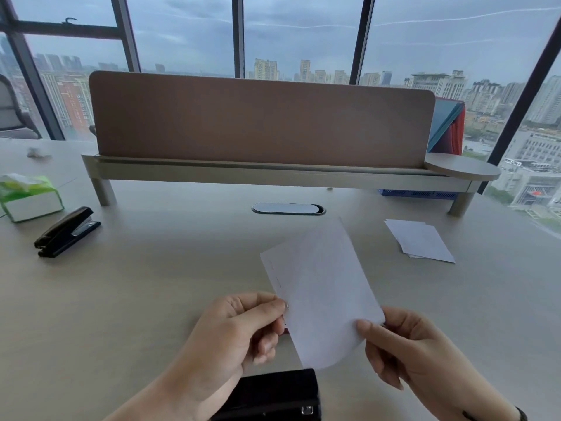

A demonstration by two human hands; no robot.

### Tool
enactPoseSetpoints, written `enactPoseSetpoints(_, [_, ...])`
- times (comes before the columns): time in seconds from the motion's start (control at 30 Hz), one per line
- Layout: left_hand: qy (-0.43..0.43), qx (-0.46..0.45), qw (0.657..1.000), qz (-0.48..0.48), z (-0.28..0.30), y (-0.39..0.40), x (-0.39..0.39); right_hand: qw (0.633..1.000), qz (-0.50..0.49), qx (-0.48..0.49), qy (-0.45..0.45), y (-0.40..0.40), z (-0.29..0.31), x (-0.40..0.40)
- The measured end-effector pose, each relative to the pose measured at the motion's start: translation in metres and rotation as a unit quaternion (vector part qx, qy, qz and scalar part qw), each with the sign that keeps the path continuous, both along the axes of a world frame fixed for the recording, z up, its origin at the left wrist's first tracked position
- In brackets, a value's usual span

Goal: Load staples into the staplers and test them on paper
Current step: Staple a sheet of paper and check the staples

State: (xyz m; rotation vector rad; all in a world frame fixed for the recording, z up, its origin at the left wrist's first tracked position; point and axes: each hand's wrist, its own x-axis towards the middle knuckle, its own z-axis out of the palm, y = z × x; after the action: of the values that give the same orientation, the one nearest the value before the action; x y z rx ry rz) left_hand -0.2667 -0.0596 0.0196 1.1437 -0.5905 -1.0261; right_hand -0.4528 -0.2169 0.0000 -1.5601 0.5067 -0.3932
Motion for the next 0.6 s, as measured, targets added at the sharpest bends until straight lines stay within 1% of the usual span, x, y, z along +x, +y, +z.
enactPoseSetpoints(0.3, [-0.040, -0.006, 0.999, 0.019, -0.004, -0.002, -0.001, 0.999, -0.039, 0.004, 0.005, 0.001, -0.001, -0.001])
enactPoseSetpoints(0.43, [-0.106, -0.008, 0.994, 0.034, -0.007, -0.005, 0.000, 0.997, -0.064, 0.042, 0.004, 0.005, 0.002, -0.003])
enactPoseSetpoints(0.6, [-0.176, -0.014, 0.982, 0.061, -0.004, -0.012, -0.002, 0.993, -0.101, 0.054, -0.014, 0.011, 0.014, -0.012])
